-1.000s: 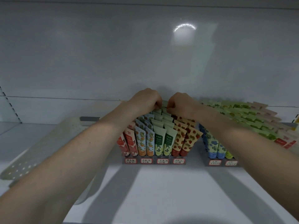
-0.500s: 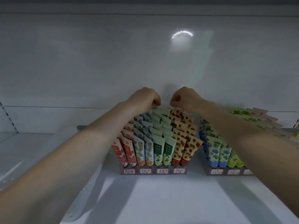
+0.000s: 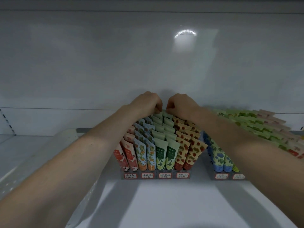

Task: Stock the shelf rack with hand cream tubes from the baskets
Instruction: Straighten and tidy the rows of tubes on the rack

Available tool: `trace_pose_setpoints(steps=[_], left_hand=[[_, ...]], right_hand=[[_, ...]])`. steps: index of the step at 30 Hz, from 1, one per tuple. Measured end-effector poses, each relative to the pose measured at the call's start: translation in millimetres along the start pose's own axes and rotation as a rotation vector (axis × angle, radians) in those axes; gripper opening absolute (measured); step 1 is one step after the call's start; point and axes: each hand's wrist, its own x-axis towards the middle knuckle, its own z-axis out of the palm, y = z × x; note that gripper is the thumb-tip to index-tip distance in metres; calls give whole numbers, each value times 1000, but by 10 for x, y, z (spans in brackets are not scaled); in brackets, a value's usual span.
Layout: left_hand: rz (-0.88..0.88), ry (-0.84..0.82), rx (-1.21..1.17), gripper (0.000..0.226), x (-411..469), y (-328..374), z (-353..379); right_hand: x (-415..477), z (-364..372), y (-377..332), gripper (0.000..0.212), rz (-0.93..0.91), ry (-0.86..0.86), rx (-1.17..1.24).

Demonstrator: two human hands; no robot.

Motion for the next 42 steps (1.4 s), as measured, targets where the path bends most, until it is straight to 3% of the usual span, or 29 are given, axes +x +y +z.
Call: trace_pose_setpoints(steps=[22,34,42], left_hand=[[-19,18,-13,24,0,-17,39],[-19,12,-19,24,-30,12,1],[36,144,-40,21,-30,75,-168]], right_hand=[[-22,10,-122,23,55,-35,-43],[-5,5,-30,19,31,-38,71],[-49,-330,133,21,-25,108,143]])
